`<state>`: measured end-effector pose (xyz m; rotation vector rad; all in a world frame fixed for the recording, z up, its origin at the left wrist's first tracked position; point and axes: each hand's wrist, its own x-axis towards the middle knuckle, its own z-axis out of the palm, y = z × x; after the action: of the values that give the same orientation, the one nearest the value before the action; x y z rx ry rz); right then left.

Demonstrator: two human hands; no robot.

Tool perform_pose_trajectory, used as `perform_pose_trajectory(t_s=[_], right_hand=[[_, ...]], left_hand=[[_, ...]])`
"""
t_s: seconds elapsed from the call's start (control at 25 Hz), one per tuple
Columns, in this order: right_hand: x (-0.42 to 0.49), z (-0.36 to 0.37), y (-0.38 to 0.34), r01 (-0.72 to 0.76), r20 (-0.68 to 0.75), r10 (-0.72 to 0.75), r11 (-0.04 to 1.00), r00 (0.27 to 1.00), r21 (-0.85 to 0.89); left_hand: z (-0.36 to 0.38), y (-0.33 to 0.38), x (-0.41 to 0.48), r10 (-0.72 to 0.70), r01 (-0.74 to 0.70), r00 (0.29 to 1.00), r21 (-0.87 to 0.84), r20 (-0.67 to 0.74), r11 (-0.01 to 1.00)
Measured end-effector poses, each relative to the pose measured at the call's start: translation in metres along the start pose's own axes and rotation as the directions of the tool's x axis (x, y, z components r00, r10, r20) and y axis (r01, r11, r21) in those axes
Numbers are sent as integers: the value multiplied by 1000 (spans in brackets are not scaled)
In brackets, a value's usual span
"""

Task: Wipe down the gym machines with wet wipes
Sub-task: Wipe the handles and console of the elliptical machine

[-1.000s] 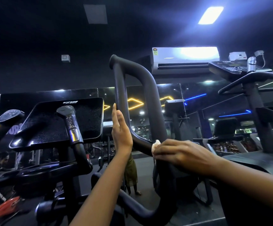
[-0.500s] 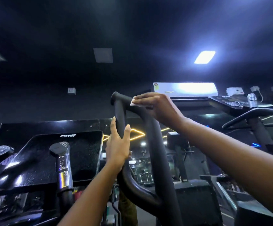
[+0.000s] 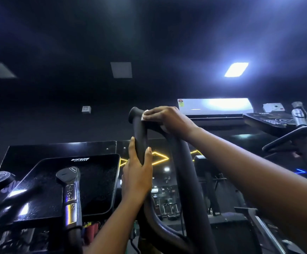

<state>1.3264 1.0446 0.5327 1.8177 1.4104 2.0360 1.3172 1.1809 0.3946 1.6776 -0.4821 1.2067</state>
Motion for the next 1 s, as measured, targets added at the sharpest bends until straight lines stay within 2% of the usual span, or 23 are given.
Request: perform_pose_trajectory(t_s=[0.16,0.32,0.4,0.52,0.6,0.72,0.8,1.0], right_hand=[[-49,-19,-6,-10,-133,-6,993,991,-118],[-111,-33,-43,-79,-168,50,981,985,-177],[-123,-38,-54,-96,-180,76,990,981,-107],[-82,-39,-33,-191,-259,208,977,943,91],[-34,-30,-10,-240,-232,273,957,934,162],[17,-8,5,-193,-32,196,978,980,83],[24,1,11,-213,68,206,969,976,122],[-28,-13,14,-407,-37,434,869,900,281]], left_hand=[[1,2,-1,-4,4,1000,-9,2,1000],[1,2,-1,-14,15,1000,17,-17,1000],[0,3,-2,-18,18,1000,23,-24,1000],[1,1,-2,-5,6,1000,13,-13,1000],[1,0,-1,9,-9,1000,6,-14,1000],[1,-1,0,19,-19,1000,11,-25,1000],[1,-2,-1,20,-20,999,3,-25,1000],[2,-2,2,20,-20,1000,8,-17,1000]])
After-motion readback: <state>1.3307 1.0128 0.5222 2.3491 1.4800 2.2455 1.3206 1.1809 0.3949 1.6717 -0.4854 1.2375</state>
